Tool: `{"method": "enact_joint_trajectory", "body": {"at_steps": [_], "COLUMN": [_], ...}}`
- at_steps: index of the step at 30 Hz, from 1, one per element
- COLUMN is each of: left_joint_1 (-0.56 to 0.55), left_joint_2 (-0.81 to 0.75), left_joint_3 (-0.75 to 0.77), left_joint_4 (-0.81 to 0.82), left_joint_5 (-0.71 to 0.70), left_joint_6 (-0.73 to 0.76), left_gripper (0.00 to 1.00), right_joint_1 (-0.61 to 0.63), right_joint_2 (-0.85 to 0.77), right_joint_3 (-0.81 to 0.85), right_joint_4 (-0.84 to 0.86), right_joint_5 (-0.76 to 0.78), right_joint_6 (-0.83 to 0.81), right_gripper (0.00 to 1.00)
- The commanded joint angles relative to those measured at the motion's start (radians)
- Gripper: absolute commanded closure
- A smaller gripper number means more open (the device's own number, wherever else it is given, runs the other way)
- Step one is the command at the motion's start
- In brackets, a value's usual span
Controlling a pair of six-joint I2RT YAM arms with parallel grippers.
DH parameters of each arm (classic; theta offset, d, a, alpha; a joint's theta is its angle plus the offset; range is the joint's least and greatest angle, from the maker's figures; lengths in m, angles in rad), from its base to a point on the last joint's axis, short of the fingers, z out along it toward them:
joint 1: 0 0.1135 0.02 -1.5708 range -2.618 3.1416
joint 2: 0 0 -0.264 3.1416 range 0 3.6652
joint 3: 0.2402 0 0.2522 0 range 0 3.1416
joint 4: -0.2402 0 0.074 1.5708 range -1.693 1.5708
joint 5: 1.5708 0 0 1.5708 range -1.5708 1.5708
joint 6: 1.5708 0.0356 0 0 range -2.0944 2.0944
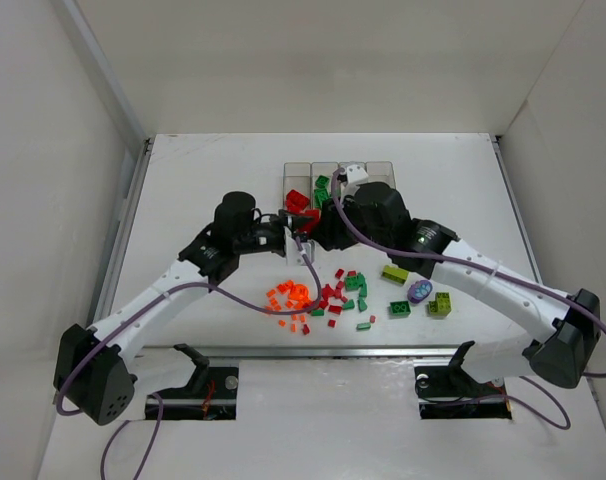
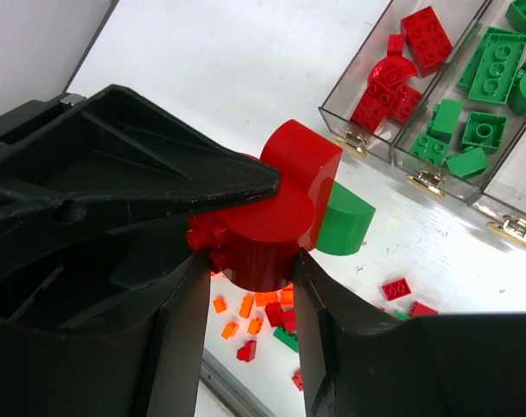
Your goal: Sort the legos into containers by color
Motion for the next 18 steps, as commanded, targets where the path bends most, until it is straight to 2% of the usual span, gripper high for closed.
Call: {"method": "enact_joint_trajectory", "body": {"at_steps": [1, 5, 7, 8, 9, 11, 12, 13, 18], "left_joint_1": [-0.005, -0.014, -0.014, -0.014, -0.014, -0.014, -0.014, -0.014, -0.014], "left_joint_2": [0.0, 0.0, 0.0, 0.0, 0.011, 0.011, 0.025, 0.037, 0.059], "left_joint_3": [0.037, 0.037, 0.037, 0.037, 0.046, 0.059, 0.059, 0.071, 0.094], "left_joint_4": [-0.012, 0.002, 0.038, 0.051, 0.051, 0.077, 0.077, 0.086, 0.086], "left_joint_5": [-0.017, -0.026, -0.038, -0.054, -0.063, -0.099, -0.113, -0.126, -0.097], "left_joint_6": [0.015, -0.007, -0.046, -0.094, -0.115, -0.171, -0.241, -0.281, -0.491], "left_gripper": [0.82, 1.0, 1.0, 1.0, 1.0, 1.0, 1.0, 1.0, 1.0], "right_joint_1": [0.006, 0.006, 0.006, 0.006, 0.006, 0.006, 0.006, 0.006, 0.006], "right_joint_2": [-0.045, -0.045, -0.045, -0.036, -0.036, -0.049, -0.06, -0.074, -0.212], "right_joint_3": [0.019, 0.019, 0.019, 0.019, 0.034, 0.053, 0.053, 0.053, -0.022], "right_joint_4": [0.062, 0.062, 0.062, 0.043, 0.005, -0.044, -0.064, -0.09, -0.099], "right_joint_5": [-0.022, -0.031, -0.045, -0.045, -0.009, 0.053, 0.085, 0.144, 0.231], "right_joint_6": [-0.001, -0.001, -0.001, -0.001, -0.001, -0.01, -0.01, -0.01, -0.028], "right_gripper": [1.0, 1.0, 0.98, 0.82, 0.44, 0.24, 0.06, 0.0, 0.0]}}
